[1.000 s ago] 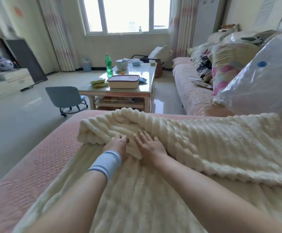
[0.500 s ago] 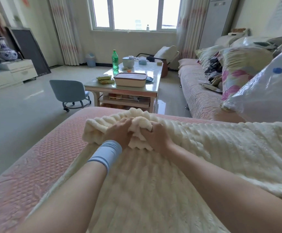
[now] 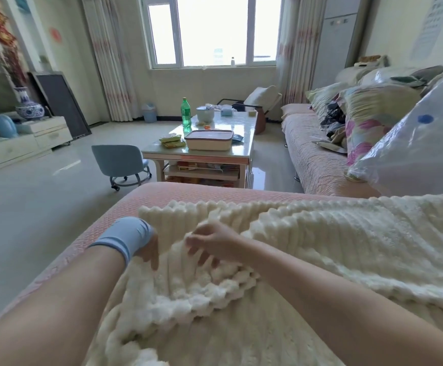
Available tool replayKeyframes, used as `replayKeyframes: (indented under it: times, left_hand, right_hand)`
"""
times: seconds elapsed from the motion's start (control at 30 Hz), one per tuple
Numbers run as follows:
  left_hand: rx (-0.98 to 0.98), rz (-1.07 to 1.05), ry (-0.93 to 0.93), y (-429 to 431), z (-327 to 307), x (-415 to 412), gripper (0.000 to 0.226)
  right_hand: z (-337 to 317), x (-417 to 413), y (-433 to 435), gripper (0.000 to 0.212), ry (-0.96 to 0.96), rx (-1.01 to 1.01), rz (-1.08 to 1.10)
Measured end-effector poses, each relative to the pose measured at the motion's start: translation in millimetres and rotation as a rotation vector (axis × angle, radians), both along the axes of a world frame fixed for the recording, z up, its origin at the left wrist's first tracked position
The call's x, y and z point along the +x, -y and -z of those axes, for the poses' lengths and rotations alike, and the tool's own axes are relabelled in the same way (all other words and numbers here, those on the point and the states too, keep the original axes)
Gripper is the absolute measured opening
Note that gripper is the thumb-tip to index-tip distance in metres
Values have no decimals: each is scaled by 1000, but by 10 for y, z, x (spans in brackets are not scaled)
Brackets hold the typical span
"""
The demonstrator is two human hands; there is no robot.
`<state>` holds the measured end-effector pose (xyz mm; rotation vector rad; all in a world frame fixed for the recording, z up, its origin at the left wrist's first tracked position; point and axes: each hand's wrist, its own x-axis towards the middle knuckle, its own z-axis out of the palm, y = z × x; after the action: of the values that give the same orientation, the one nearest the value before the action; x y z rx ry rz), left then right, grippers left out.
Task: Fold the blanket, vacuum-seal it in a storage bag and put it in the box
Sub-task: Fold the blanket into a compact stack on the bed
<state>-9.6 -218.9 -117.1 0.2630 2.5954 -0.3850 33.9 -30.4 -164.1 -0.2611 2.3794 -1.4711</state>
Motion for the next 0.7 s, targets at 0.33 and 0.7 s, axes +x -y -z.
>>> replayKeyframes:
  times: [0.33, 0.7]
  left_hand:
    - [323, -30, -411, -754, 270, -815, 66]
    - [-178, 62, -699, -822, 15, -1771, 33]
  right_hand:
    - [25, -846, -1065, 50, -454, 800, 367]
    - [173, -1741, -1426, 20, -248, 985, 387]
